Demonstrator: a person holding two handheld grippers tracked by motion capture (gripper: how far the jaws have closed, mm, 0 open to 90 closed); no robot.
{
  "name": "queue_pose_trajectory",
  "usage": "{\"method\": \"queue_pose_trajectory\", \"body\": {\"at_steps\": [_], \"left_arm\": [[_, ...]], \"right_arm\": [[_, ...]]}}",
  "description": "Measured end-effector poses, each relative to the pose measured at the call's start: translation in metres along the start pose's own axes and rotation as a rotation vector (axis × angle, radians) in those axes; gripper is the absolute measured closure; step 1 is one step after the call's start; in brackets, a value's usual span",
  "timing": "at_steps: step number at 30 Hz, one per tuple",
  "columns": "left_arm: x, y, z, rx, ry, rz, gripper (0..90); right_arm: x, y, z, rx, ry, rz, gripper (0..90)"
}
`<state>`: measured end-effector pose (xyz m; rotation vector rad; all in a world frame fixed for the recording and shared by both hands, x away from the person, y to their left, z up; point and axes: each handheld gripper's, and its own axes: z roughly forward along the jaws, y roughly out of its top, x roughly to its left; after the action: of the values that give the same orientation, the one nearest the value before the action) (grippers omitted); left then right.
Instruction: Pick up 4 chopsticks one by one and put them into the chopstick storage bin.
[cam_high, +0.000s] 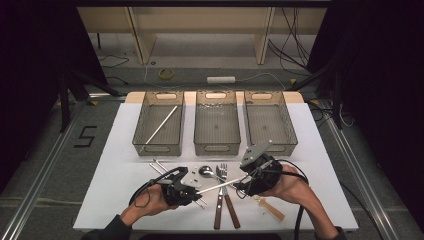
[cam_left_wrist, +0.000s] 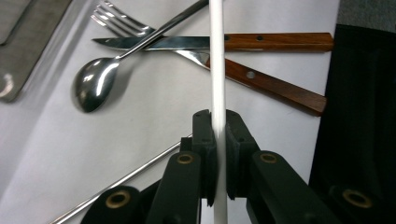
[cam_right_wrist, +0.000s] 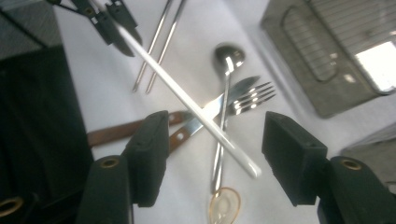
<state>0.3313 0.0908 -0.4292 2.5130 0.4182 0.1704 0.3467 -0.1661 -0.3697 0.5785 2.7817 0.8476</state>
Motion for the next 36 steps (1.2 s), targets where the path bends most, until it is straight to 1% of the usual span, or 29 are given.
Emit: {"method": "queue_pose_trajectory", "body": {"at_steps": [1, 2, 4, 7, 8, 9, 11, 15, 16, 20, 22, 26, 30, 34, 36], "left_arm": [[0.001, -0.001, -0.001, -0.010, 0.006, -0.020, 84.6], [0.003, -0.001, -0.003, -0.009, 0.016, -0.027, 84.6], [0.007, -0.003, -0.005, -0.016, 0.036, -0.056, 84.5], [0.012, -0.006, -0.009, -0.033, 0.067, -0.100, 84.6], [0.014, -0.007, -0.010, -0.038, 0.072, -0.110, 84.6], [0.016, -0.008, -0.012, -0.043, 0.082, -0.128, 84.6], [0.020, -0.009, -0.014, -0.055, 0.098, -0.159, 84.6], [0.026, -0.012, -0.018, -0.079, 0.121, -0.203, 84.6], [0.027, -0.013, -0.019, -0.079, 0.124, -0.205, 84.6], [0.034, -0.017, -0.026, -0.100, 0.157, -0.246, 84.6], [0.038, -0.019, -0.029, -0.114, 0.175, -0.270, 84.6], [0.048, -0.024, -0.038, -0.135, 0.206, -0.308, 84.6], [0.061, -0.030, -0.045, -0.150, 0.238, -0.357, 84.6], [0.076, -0.034, -0.054, -0.170, 0.269, -0.399, 84.6], [0.084, -0.035, -0.058, -0.181, 0.285, -0.422, 84.6]], "right_arm": [[-0.001, -0.001, -0.001, -0.015, -0.011, 0.014, 41.1], [-0.002, -0.003, -0.001, -0.024, -0.020, 0.024, 40.1], [-0.003, -0.006, -0.002, -0.047, -0.042, 0.048, 38.8], [-0.004, -0.013, -0.002, -0.070, -0.060, 0.081, 36.7], [-0.005, -0.016, -0.001, -0.076, -0.061, 0.095, 36.7], [-0.005, -0.018, -0.001, -0.081, -0.061, 0.101, 36.7], [-0.007, -0.025, 0.001, -0.096, -0.069, 0.130, 36.1], [-0.010, -0.035, 0.005, -0.119, -0.083, 0.171, 35.0], [-0.010, -0.036, 0.005, -0.127, -0.084, 0.179, 34.8], [-0.011, -0.043, 0.007, -0.144, -0.088, 0.205, 33.9], [-0.011, -0.046, 0.008, -0.150, -0.097, 0.219, 33.1], [-0.010, -0.056, 0.010, -0.167, -0.102, 0.243, 32.7], [-0.007, -0.065, 0.012, -0.194, -0.112, 0.263, 32.3], [-0.003, -0.070, 0.010, -0.219, -0.118, 0.267, 32.0], [-0.001, -0.073, 0.010, -0.219, -0.118, 0.266, 31.8]]}}
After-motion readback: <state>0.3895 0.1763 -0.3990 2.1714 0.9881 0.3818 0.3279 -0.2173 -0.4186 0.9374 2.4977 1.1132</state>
